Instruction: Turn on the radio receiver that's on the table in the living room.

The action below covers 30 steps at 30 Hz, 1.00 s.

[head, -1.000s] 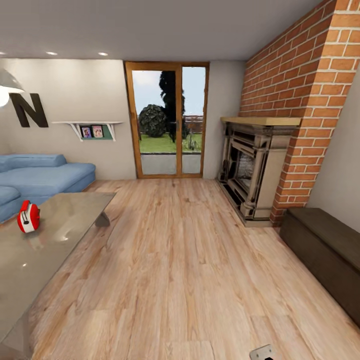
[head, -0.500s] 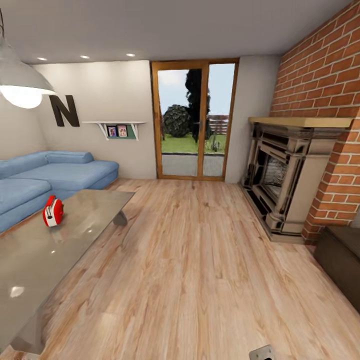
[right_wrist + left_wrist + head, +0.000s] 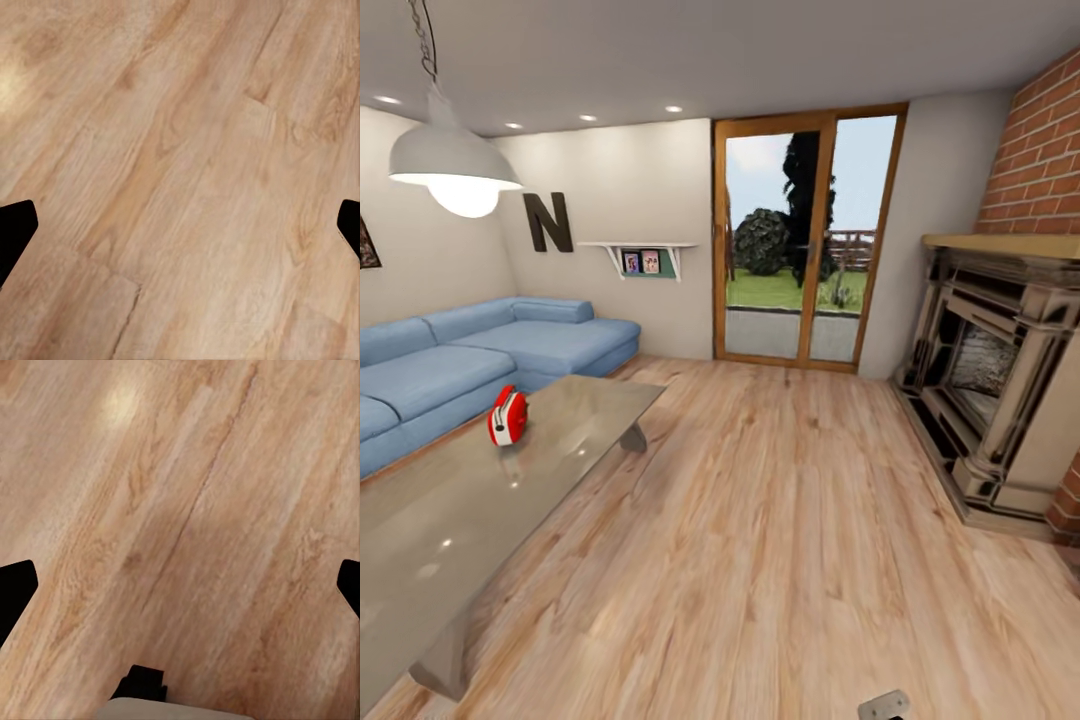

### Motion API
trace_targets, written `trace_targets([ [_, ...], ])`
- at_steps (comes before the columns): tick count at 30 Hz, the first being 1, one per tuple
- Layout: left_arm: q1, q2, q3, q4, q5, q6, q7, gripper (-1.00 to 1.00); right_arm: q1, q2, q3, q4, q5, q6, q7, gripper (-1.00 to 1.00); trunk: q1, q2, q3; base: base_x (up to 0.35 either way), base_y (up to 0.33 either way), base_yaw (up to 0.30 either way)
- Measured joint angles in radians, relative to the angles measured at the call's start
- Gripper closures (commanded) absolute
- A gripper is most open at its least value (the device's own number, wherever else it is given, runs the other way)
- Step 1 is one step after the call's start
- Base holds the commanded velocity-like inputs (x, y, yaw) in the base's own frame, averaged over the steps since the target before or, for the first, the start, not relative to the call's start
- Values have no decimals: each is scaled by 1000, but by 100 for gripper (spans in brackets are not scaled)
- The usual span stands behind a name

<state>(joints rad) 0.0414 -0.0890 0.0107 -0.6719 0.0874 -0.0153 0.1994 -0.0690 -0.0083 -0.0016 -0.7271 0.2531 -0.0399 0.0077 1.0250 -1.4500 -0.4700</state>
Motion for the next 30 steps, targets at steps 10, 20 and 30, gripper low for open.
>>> trace_targets([
  [10, 0, 0, 0, 0, 0, 0, 0, -100, 0, 0, 0, 0, 0, 0, 0, -100, 0, 0, 0, 295, -214, 298],
  [20, 0, 0, 0, 0, 0, 0, 0, -100, 0, 0, 0, 0, -1, -1, 0, -100, 0, 0, 0, 286, -225, 298],
  [30, 0, 0, 0, 0, 0, 0, 0, -100, 0, 0, 0, 0, -2, -2, 0, -100, 0, 0, 0, 286, -225, 298],
])
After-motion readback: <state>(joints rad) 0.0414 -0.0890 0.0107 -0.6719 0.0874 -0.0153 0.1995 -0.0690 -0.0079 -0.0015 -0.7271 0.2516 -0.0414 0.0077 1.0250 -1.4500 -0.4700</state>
